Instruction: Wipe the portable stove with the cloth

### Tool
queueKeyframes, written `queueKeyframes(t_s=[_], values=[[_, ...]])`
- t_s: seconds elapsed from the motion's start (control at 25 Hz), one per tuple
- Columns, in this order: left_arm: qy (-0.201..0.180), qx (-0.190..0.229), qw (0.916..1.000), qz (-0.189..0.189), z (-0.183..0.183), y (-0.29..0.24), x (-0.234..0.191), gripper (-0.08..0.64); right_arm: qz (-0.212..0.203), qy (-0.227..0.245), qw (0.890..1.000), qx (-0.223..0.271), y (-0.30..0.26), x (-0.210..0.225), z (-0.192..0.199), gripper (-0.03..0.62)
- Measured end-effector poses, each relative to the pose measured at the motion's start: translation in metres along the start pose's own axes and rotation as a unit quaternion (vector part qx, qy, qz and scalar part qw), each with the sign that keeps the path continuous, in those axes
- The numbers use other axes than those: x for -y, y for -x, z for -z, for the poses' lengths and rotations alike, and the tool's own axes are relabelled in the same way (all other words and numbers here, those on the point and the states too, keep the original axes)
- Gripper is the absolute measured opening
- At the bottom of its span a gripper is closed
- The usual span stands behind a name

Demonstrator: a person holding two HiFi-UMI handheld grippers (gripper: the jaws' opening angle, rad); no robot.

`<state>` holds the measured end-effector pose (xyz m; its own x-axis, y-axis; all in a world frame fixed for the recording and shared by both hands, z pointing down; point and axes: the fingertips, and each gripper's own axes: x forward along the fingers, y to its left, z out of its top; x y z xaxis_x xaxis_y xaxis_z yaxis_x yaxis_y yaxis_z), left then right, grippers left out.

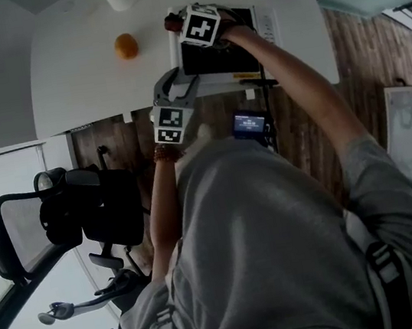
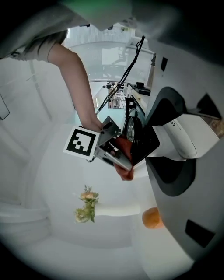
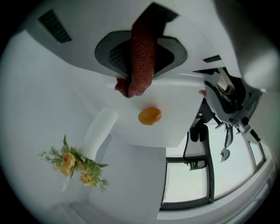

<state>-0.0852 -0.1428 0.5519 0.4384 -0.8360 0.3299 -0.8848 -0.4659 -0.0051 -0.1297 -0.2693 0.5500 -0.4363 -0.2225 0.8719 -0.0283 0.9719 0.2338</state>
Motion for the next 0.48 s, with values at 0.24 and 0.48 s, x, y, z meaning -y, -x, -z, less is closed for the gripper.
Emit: queueKeyframes(t_s=[0.24, 0.48], values=[[0.009, 0.004, 0.9999, -0.005, 0.001, 0.001, -0.001, 0.233, -0.103, -0.086, 0.991, 0.027, 0.006, -0.029, -0.002, 0.101], [0.012, 0.006, 0.9999, -0.006, 0.002, 0.001, -0.001, 0.233, -0.161, -0.009, 0.987, -0.008, 0.016, -0.072, 0.0, 0.101]])
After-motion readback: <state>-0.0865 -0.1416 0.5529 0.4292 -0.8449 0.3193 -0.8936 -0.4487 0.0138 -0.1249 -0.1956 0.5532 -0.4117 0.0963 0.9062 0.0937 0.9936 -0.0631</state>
